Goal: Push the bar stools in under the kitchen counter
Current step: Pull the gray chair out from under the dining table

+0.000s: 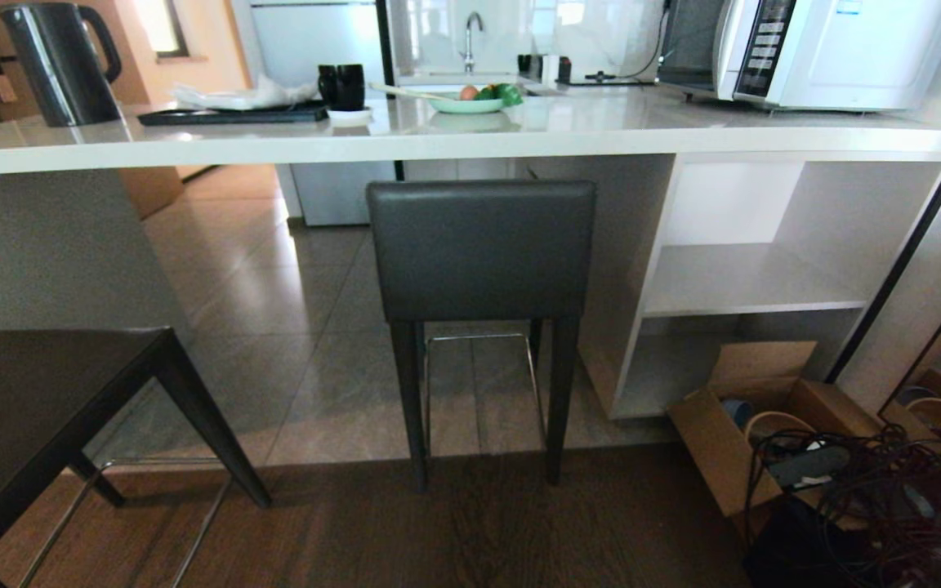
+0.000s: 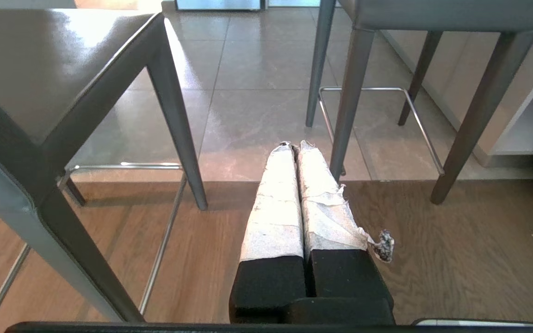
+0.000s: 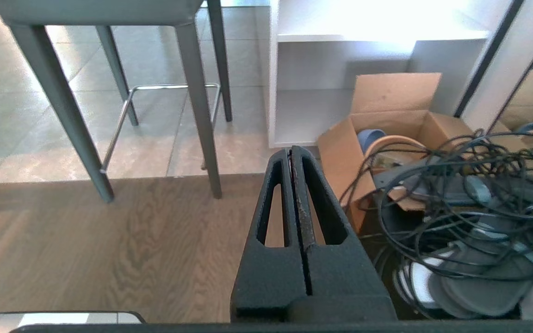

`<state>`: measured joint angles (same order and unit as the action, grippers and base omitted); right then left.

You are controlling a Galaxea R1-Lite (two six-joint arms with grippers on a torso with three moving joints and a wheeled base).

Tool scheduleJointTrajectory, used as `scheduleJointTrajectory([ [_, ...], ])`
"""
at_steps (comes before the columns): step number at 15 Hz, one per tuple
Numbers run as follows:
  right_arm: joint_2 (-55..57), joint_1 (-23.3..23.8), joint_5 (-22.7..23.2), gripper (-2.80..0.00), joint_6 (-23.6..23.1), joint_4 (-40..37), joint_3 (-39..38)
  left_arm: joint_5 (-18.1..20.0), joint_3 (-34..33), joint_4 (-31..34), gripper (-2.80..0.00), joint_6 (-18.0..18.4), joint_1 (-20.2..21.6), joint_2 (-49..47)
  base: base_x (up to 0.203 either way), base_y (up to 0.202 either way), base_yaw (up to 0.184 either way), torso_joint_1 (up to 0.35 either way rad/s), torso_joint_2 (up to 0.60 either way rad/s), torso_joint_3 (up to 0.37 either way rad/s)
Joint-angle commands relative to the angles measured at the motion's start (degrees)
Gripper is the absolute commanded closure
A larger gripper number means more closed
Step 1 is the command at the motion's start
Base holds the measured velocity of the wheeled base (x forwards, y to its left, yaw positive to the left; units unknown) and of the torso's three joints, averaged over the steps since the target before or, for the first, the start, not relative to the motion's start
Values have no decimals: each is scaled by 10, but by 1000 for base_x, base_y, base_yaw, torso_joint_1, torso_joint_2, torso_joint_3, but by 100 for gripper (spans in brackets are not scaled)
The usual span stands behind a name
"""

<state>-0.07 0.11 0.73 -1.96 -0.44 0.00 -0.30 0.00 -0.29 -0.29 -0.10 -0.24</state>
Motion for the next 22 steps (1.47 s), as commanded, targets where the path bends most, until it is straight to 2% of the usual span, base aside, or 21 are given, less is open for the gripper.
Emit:
scheduleJointTrajectory([
  [1,1,0,1,0,-1,0,0,0,0,-1,0,-1,0,0,0,0,0,0,0,0],
  [5,1,0,1,0,-1,0,0,0,0,0,0,-1,0,0,55,0,-2,0,0,3],
  [22,1,0,1,0,-1,0,0,0,0,-1,0,0,0,0,194,0,2,2,4,1],
])
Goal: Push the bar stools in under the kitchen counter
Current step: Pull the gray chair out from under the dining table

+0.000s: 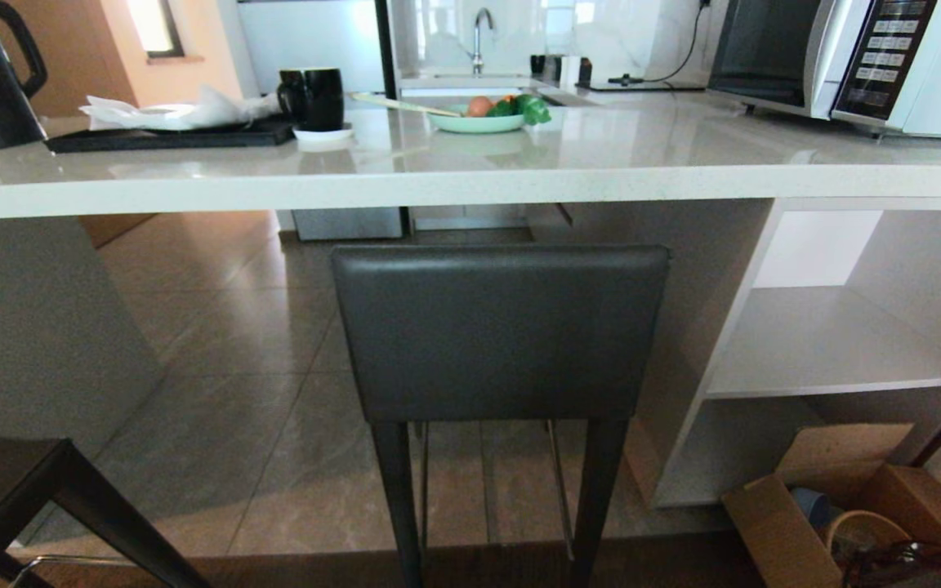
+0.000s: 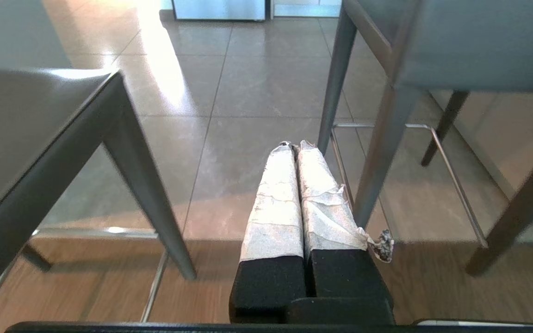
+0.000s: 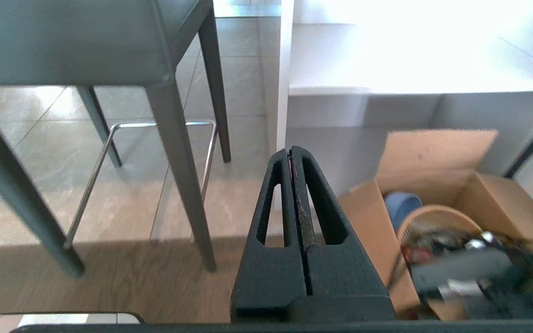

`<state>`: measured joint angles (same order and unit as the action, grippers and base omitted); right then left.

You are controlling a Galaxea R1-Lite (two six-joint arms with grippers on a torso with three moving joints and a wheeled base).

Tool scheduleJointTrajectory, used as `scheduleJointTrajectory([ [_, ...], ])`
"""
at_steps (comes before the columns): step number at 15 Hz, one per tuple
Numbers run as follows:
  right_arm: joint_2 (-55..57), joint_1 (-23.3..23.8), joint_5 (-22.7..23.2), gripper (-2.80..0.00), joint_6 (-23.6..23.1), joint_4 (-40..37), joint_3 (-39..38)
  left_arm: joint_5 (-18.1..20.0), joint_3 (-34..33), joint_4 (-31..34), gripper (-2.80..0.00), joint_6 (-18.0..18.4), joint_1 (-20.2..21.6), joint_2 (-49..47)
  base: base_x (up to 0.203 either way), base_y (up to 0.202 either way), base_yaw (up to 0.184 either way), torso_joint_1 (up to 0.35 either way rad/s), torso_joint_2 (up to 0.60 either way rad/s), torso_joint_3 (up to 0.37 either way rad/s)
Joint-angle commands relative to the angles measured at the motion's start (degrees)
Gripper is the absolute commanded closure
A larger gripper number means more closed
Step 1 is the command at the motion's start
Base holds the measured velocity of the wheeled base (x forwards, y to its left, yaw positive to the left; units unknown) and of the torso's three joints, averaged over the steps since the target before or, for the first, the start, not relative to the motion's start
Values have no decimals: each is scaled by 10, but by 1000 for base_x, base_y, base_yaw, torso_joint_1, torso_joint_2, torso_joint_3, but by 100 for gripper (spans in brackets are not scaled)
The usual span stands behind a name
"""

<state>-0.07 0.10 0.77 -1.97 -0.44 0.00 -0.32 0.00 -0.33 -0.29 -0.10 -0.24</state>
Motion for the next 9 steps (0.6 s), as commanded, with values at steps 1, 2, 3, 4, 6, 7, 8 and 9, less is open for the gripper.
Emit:
scheduleJointTrajectory([
  [1,1,0,0,0,0,0,0,0,0,0,0,0,0,0,194,0,3,7,-2,2],
  [2,1,0,0,0,0,0,0,0,0,0,0,-1,0,0,197,0,1,2,-2,4],
  [3,1,0,0,0,0,0,0,0,0,0,0,-1,0,0,195,0,0,2,2,2],
  [4,1,0,0,0,0,0,0,0,0,0,0,0,0,0,190,0,0,2,2,2],
  [6,1,0,0,0,0,0,0,0,0,0,0,-1,0,0,192,0,2,4,3,5],
  [7,1,0,0,0,0,0,0,0,0,0,0,-1,0,0,193,0,2,2,1,2],
  [8,1,0,0,0,0,0,0,0,0,0,0,-1,0,0,192,0,3,-2,2,6],
  [9,1,0,0,0,0,0,0,0,0,0,0,-1,0,0,196,0,1,2,-1,2],
])
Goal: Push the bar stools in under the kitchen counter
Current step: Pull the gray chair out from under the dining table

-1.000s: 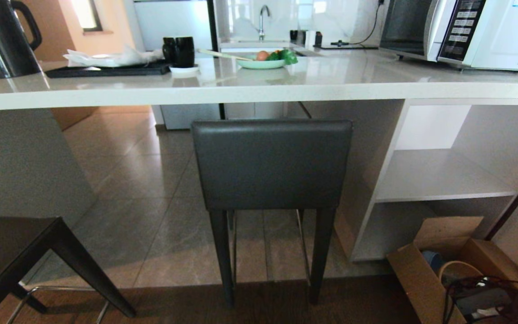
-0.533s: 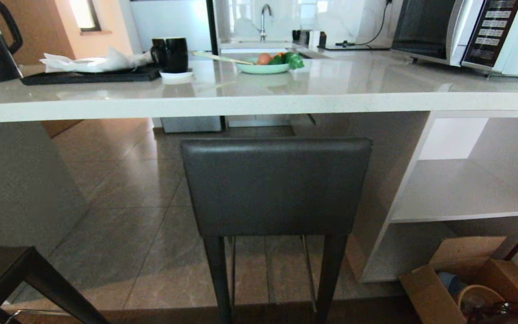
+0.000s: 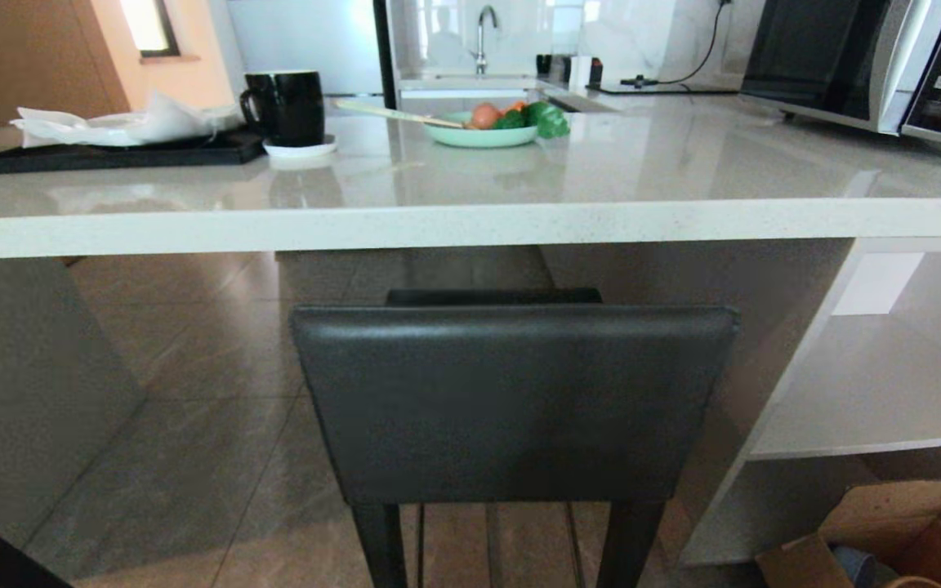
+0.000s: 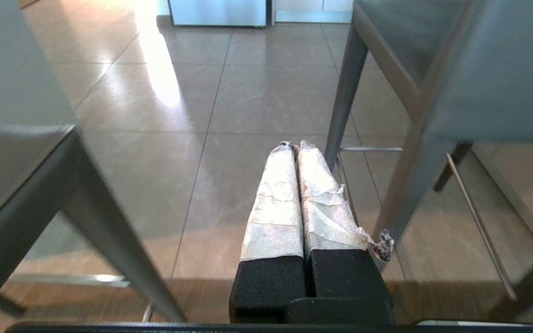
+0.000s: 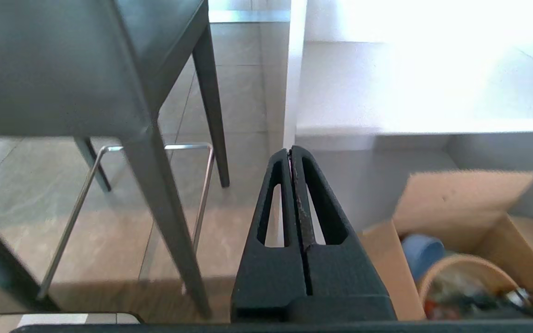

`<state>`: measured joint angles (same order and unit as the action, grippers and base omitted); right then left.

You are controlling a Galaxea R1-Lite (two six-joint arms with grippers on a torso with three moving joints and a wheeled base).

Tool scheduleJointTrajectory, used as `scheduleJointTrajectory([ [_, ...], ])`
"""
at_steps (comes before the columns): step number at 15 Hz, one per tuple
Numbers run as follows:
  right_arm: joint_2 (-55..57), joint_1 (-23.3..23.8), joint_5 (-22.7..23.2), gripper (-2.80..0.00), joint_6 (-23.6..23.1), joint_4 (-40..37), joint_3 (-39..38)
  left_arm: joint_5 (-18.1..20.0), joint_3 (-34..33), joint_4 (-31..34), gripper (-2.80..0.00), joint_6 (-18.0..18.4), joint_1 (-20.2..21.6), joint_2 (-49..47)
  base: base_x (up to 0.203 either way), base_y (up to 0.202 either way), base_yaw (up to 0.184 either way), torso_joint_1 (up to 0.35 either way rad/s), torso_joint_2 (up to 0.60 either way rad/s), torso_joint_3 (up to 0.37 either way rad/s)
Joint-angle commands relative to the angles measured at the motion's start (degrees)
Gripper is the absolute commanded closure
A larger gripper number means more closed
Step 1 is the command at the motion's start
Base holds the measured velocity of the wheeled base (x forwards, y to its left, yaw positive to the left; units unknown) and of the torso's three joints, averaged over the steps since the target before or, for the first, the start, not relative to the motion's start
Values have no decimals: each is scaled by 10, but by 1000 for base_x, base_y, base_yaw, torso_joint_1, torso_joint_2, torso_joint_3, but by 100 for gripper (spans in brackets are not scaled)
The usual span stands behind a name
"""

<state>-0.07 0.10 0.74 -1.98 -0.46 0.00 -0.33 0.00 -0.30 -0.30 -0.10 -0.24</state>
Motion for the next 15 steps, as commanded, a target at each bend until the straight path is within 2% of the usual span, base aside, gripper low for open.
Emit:
scheduleJointTrajectory([
  [1,1,0,0,0,0,0,0,0,0,0,0,0,0,0,199,0,3,7,2,-1],
  [3,1,0,0,0,0,0,0,0,0,0,0,0,0,0,150,0,5,9,2,-2],
  [15,1,0,0,0,0,0,0,0,0,0,0,0,1,0,0,0,0,0,0,0],
])
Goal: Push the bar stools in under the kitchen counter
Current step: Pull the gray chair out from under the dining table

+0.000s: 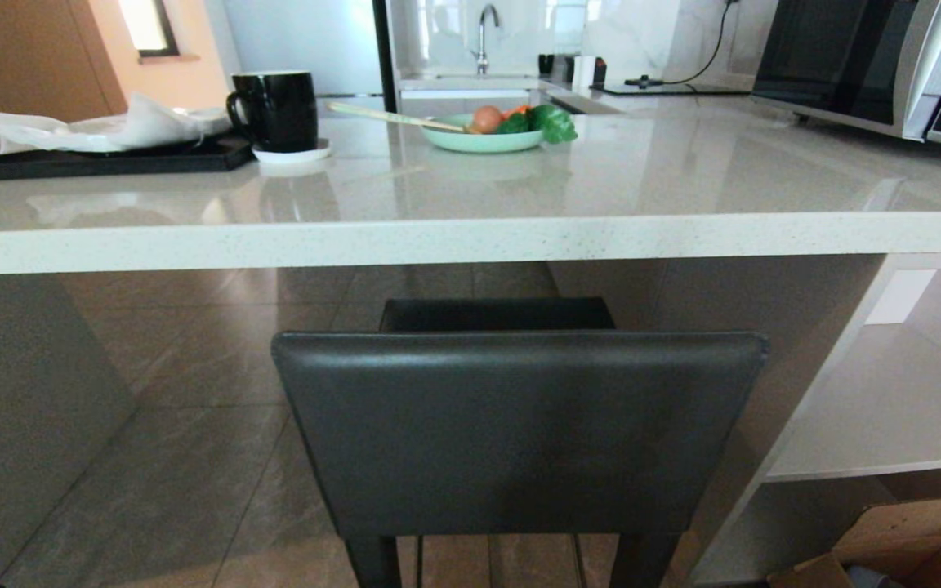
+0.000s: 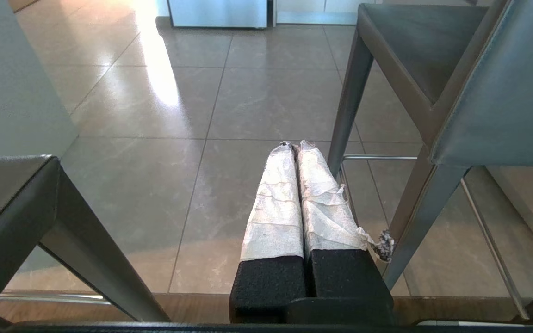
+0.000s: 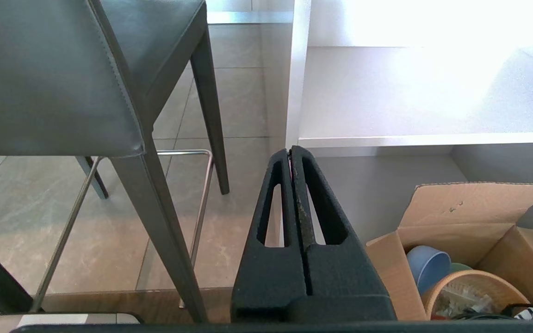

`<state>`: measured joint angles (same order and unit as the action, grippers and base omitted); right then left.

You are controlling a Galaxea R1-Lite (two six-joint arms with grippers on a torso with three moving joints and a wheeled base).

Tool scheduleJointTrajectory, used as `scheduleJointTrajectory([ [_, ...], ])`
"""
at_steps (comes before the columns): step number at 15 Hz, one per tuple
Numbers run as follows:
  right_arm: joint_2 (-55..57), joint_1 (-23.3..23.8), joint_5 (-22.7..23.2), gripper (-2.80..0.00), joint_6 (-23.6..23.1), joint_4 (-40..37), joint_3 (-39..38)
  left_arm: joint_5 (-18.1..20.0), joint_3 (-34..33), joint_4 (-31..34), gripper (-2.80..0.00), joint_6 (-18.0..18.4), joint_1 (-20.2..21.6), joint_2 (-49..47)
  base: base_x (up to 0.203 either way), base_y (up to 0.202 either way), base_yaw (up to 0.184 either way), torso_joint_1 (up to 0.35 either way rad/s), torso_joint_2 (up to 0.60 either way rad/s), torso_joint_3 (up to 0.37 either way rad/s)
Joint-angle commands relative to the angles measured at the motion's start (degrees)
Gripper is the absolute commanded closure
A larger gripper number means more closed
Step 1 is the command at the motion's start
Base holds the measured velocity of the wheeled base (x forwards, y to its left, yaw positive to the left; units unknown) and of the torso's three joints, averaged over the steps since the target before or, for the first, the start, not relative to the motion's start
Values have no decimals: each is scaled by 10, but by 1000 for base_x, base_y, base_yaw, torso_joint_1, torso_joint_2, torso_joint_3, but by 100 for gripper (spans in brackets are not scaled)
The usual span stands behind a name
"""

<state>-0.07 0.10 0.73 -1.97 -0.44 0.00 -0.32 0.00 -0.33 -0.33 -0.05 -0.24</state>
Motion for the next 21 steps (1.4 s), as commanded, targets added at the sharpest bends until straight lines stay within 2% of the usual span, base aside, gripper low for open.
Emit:
scheduleJointTrajectory([
  [1,1,0,1,0,0,0,0,0,0,0,0,0,0,0,0,0,0,0,0,0],
  [3,1,0,4,0,-4,1,0,1,1,0,0,3,1,0,0,0,0,0,0,0],
  [4,0,0,10,0,-22,0,1,1,1,0,0,8,0,0,0,0,0,0,0,0],
  [5,2,0,21,0,-50,-1,7,3,14,0,0,4,0,0,0,0,0,0,0,0],
  [6,10,0,33,0,-50,-2,32,9,51,6,0,-6,1,-7,0,0,0,0,0,0],
  [8,71,-1,45,0,-36,5,71,40,112,19,0,-24,-1,-72,0,0,0,0,0,0],
  [10,152,-8,78,0,-27,40,99,77,137,-15,0,-35,-18,-167,0,0,0,0,0,0],
  [13,279,-17,132,0,-21,130,106,131,140,-122,0,-42,-91,-270,0,0,0,0,0,0],
  [15,358,-27,173,0,-15,179,107,180,140,-141,0,-45,-107,-316,0,0,0,0,0,0],
  [18,462,-33,227,0,-11,277,106,210,141,-173,0,-46,-121,-364,0,0,0,0,0,0],
  [20,506,-34,291,0,-10,313,113,256,140,-179,0,-49,-137,-367,0,0,0,0,0,0],
  [21,527,-32,305,-280,-12,317,117,271,138,-181,-280,-50,-137,-376,0,0,0,0,0,0],
])
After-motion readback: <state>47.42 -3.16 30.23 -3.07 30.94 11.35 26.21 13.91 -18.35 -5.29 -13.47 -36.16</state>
